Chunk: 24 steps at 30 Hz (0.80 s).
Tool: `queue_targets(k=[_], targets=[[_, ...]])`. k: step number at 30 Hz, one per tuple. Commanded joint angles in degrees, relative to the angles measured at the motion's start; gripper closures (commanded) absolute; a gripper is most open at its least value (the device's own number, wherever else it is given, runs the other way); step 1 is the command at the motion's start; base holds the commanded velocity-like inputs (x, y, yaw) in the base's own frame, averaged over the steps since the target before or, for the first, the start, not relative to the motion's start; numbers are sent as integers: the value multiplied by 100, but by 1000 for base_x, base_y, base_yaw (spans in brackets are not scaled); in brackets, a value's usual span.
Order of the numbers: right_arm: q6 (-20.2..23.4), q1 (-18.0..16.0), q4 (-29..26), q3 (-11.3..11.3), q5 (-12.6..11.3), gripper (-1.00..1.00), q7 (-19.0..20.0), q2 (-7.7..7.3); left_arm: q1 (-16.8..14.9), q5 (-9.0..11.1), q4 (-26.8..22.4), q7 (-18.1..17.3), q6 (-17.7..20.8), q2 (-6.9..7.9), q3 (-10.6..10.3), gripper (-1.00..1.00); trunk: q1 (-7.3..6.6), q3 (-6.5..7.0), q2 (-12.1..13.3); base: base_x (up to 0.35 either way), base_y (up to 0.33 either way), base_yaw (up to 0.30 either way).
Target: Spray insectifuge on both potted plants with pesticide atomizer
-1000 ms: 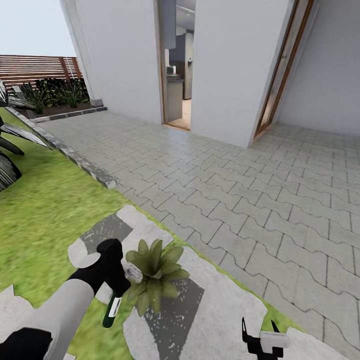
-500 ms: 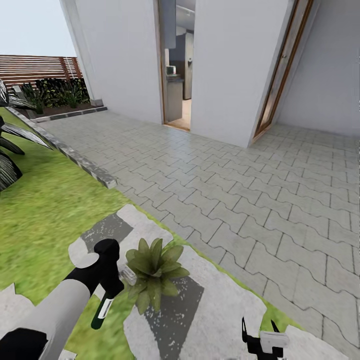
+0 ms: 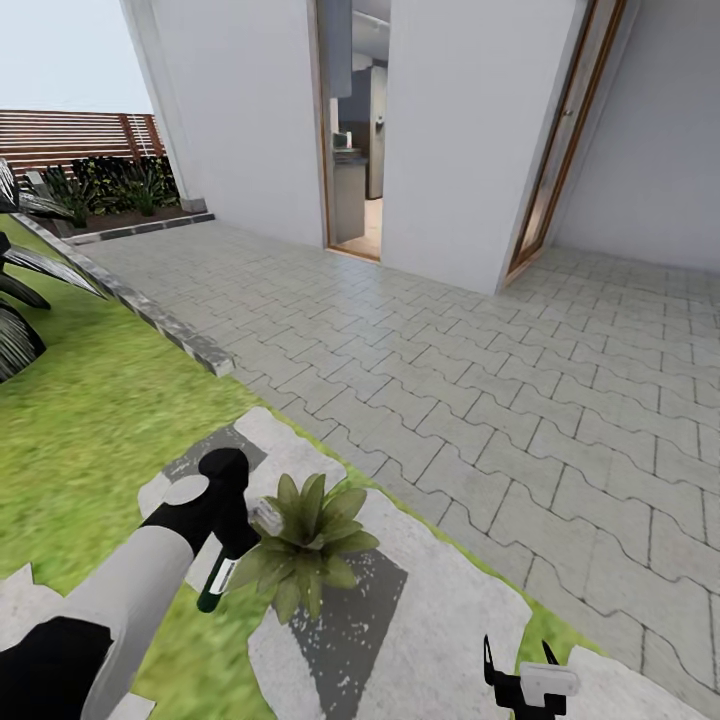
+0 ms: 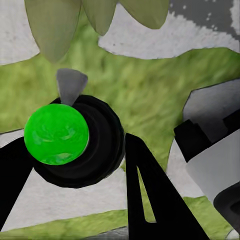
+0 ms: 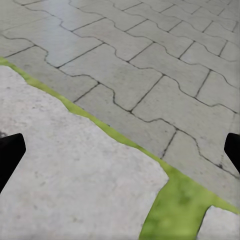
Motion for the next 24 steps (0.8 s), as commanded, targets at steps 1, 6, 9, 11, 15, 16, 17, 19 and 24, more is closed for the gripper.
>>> queue_targets(k=[1,6,9,11,15,16,17,19,24], targets=[[-7,-2,1,48,-12,-100,-39,-1,5,-38,-4,-59,55,29,-25,100,-1,-5,-2,0,0,0],[-6,-2,1,48,-12,-100,-39,-1,42,-34,9,-59,-1,372,-30,100,-1,-5,-2,0,0,0],[-6,-2,1,48,-11,-100,-39,-1,134,-47,6,-59,-9,396,-30,100,-1,-5,-2,0,0,0],[-6,-2,7,48,-11,-100,-39,-1,249,-49,-14,-59,-11,363,-22,100,-1,-5,-2,0,0,0],[-6,-2,9,48,-11,-100,-39,-1,377,-49,-13,-60,-19,236,-16,100,-1,-5,-2,0,0,0],[-6,-2,9,48,-11,-100,-39,-1,421,-49,-2,-60,-20,212,-17,100,-1,-5,-2,0,0,0],[-6,-2,9,48,-11,-100,-39,-1,463,-49,-1,-60,-20,204,-17,100,-1,-5,-2,0,0,0],[-6,-2,9,48,-11,-100,-39,-1,555,-49,4,-54,-23,176,-17,100,-1,-5,-2,0,0,0],[-6,-2,9,48,-14,-100,-39,-1,628,-43,27,-35,-35,138,-12,100,-1,-5,-2,0,0,0]])
